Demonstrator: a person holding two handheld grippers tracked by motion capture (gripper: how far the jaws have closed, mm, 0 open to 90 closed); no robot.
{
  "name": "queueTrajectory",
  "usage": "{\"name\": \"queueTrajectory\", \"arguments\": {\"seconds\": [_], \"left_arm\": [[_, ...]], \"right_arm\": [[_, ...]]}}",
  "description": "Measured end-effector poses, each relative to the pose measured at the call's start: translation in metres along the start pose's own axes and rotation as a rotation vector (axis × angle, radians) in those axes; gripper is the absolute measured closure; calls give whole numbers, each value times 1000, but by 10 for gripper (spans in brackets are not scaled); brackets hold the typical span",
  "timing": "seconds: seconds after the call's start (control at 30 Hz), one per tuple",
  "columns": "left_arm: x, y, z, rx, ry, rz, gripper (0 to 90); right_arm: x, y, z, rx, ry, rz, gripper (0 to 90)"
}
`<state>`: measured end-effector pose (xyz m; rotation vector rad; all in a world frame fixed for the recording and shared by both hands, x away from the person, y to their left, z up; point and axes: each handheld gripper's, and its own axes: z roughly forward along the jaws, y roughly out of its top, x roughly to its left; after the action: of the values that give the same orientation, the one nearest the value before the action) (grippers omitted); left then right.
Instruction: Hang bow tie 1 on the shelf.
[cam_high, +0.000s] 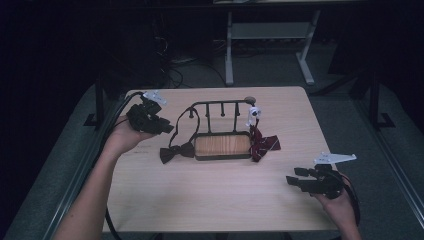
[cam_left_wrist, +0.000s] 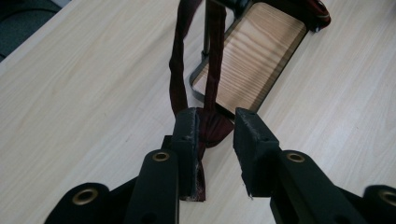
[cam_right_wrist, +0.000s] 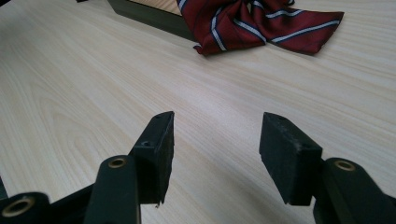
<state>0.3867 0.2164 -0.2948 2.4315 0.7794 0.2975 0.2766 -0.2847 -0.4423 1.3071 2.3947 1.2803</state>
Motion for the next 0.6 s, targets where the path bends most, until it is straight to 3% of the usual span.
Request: {"name": "queueTrajectory", "arguments": {"seconds": [0.6], "left_arm": [[-19, -41, 6, -9, -9, -5, 649]], "right_arm": [[-1, 0, -2, -6, -6, 3, 448]]}}
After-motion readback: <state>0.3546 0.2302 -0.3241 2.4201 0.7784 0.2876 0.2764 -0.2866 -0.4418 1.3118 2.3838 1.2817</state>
